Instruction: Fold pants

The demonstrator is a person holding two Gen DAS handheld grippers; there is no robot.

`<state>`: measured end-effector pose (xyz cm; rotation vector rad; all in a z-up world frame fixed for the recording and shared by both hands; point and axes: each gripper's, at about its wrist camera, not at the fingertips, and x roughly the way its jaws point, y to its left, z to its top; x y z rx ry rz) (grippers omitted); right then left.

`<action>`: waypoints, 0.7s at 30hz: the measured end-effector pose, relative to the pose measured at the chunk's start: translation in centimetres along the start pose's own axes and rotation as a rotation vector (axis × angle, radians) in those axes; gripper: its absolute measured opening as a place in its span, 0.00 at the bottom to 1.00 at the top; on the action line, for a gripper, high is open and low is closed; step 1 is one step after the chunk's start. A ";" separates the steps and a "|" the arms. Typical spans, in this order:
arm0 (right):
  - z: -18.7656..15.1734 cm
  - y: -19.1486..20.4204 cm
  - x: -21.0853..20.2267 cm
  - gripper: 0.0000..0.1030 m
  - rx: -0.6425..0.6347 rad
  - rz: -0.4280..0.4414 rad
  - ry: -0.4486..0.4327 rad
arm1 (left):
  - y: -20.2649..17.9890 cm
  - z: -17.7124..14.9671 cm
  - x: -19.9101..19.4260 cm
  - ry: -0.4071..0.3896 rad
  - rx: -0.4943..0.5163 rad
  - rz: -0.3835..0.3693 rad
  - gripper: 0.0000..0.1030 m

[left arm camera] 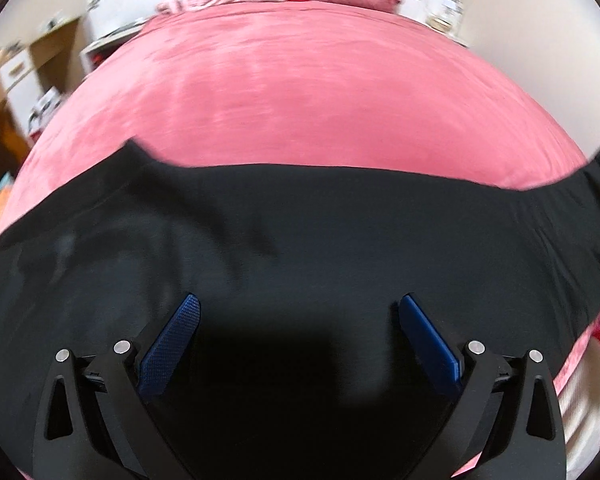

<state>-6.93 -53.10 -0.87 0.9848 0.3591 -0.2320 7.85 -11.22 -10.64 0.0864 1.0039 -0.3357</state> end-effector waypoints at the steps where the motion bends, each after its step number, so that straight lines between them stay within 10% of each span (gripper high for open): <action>1: -0.2 0.6 0.0 0.18 -0.003 0.014 0.002 | 0.9 -0.1 -0.2 -0.001 -0.028 0.000 0.96; 21: -5.0 12.8 2.7 0.18 -0.156 0.264 0.146 | 11.1 -3.3 -3.5 -0.069 -0.182 0.108 0.96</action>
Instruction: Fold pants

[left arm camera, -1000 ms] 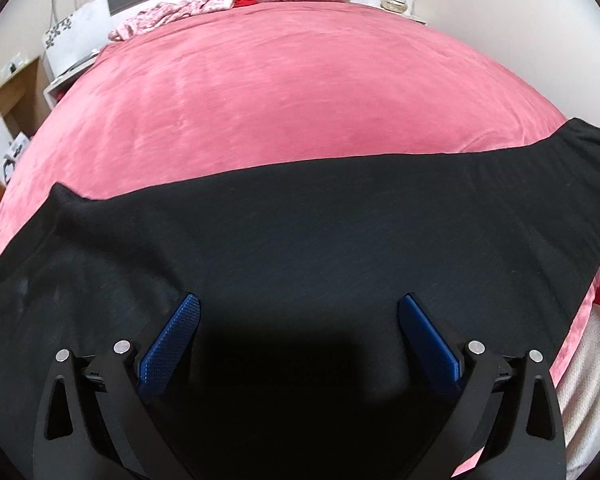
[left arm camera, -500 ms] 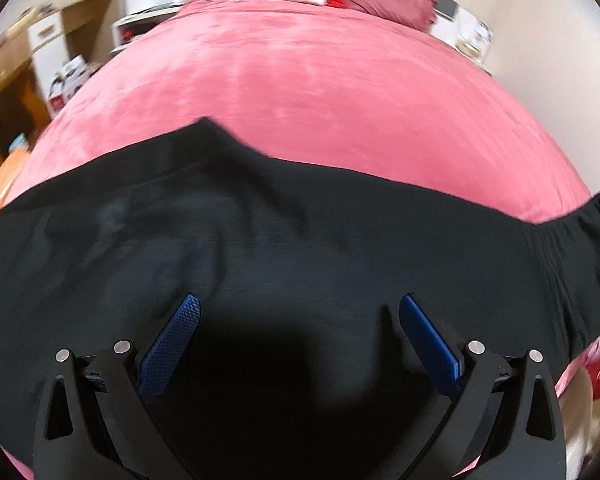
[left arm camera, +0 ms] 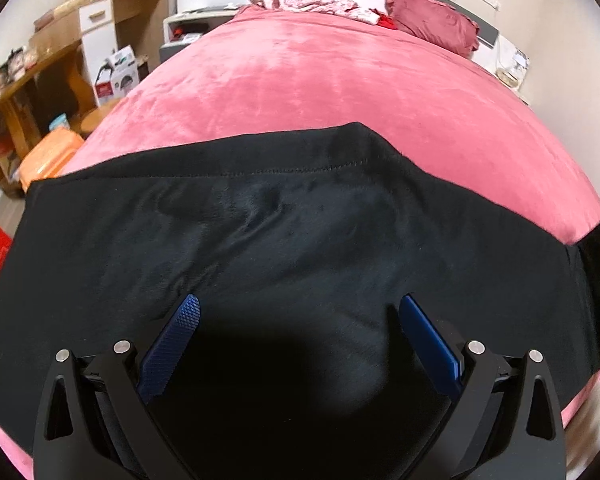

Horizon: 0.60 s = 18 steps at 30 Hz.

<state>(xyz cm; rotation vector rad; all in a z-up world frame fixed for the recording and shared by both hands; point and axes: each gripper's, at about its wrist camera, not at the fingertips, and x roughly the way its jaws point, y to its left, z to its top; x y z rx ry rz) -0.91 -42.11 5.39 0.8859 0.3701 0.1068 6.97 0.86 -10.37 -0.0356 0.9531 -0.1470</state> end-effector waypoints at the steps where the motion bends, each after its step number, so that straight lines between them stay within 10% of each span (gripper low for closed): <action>1: -0.2 0.5 0.5 0.18 -0.011 0.007 0.012 | 0.1 0.0 0.1 -0.002 0.013 0.004 0.96; 18: -11.2 7.3 9.0 0.19 -0.227 0.137 0.333 | 0.4 -0.7 0.4 -0.033 0.052 0.017 0.96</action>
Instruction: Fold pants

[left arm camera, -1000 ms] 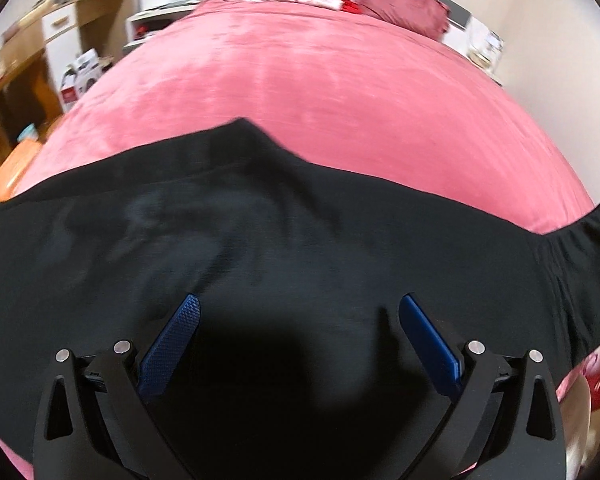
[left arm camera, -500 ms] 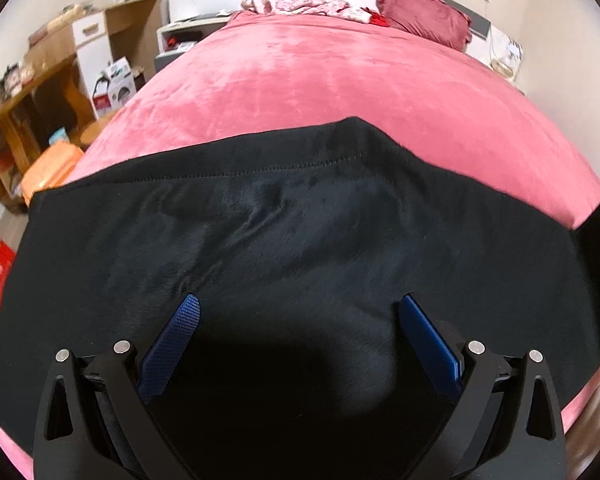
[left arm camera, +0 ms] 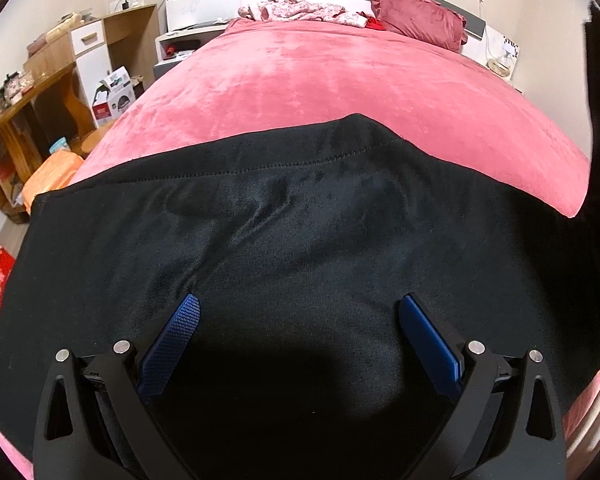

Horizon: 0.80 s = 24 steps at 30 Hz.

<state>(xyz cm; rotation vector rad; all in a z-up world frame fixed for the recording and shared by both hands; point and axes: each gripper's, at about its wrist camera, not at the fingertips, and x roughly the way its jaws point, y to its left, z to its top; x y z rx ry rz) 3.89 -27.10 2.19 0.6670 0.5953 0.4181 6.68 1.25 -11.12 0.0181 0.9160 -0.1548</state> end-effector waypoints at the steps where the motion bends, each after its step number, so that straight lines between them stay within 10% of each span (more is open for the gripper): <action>1: -0.7 0.2 0.8 0.19 -0.017 -0.002 0.025 | 0.0 0.0 0.0 -0.001 0.000 -0.001 0.96; 19: -9.7 1.8 10.1 0.21 -0.218 -0.020 0.340 | 0.5 -0.5 -0.1 -0.026 -0.024 -0.029 0.96; 24: -11.7 -0.3 11.6 0.38 -0.207 -0.058 0.407 | -0.2 -1.0 0.1 -0.035 0.062 0.012 0.96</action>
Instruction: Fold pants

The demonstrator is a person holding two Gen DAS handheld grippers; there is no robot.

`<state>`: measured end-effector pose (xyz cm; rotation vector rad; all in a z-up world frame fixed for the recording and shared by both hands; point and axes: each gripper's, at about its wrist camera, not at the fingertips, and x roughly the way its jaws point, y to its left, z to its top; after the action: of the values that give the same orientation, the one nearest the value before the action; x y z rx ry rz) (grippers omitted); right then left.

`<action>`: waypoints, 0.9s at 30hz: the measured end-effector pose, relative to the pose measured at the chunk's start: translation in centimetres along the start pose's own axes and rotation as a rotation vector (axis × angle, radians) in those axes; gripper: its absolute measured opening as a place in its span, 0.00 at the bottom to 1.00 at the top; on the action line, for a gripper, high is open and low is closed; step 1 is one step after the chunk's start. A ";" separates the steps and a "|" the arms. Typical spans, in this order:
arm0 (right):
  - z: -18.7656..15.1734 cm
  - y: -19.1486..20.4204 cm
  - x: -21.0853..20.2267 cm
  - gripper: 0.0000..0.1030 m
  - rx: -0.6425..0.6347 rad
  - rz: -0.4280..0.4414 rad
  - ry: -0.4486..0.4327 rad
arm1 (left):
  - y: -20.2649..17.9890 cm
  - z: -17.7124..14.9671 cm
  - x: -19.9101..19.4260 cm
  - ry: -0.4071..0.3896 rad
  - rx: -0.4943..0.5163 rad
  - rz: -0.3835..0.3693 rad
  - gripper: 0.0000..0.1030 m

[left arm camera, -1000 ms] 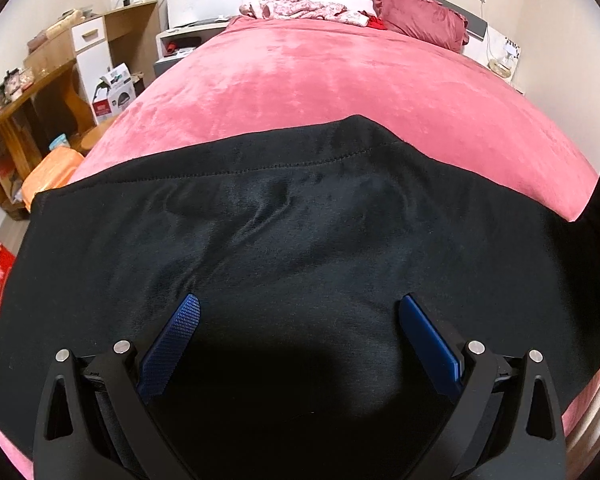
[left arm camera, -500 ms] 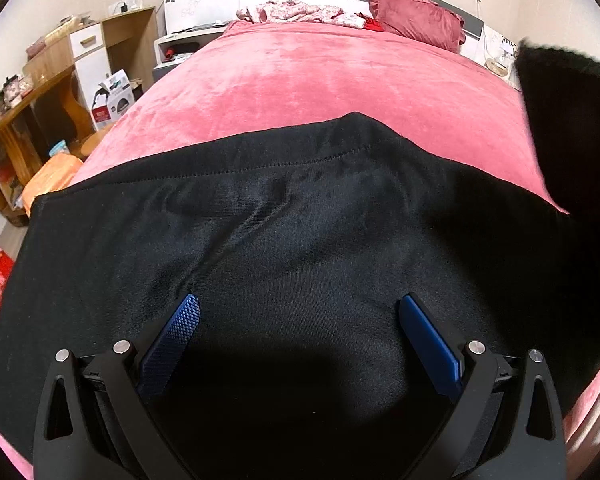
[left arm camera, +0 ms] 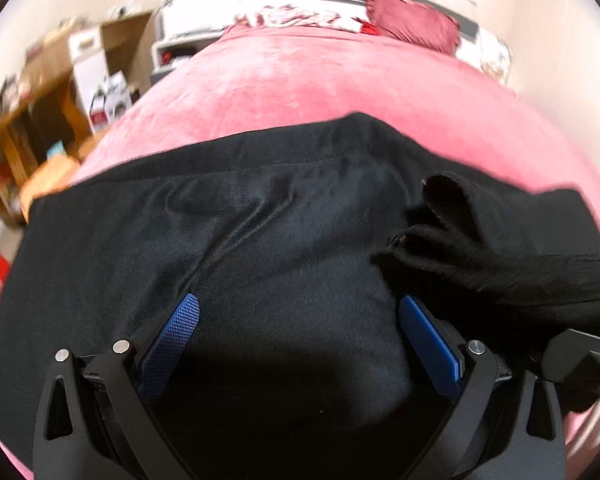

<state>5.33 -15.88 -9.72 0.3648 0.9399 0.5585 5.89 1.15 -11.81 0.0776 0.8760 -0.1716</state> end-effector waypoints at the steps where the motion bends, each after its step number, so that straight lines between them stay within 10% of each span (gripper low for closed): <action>1: -0.1 -0.5 0.1 0.39 0.026 0.010 0.010 | -0.2 -0.1 0.0 -0.008 0.015 0.006 0.96; 4: -0.1 -1.3 -0.7 0.56 0.060 0.029 0.009 | 0.0 -0.1 -0.1 -0.011 0.003 -0.012 0.96; 11: -0.1 -2.7 -6.6 0.57 0.126 0.049 -0.159 | 1.6 0.0 -1.0 0.001 -0.039 -0.043 0.96; 20: -0.3 -9.1 -14.7 0.61 0.396 -0.259 -0.387 | 6.1 -0.4 -3.5 -0.017 -0.410 -0.372 0.96; 27: -4.2 -16.0 -18.6 0.66 0.695 -0.158 -0.347 | 1.9 1.3 -1.5 0.118 -0.343 -0.541 0.96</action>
<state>-2.26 -39.56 -8.19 0.9683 0.7927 -0.0009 6.28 3.05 -9.83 -0.4778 1.0192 -0.5219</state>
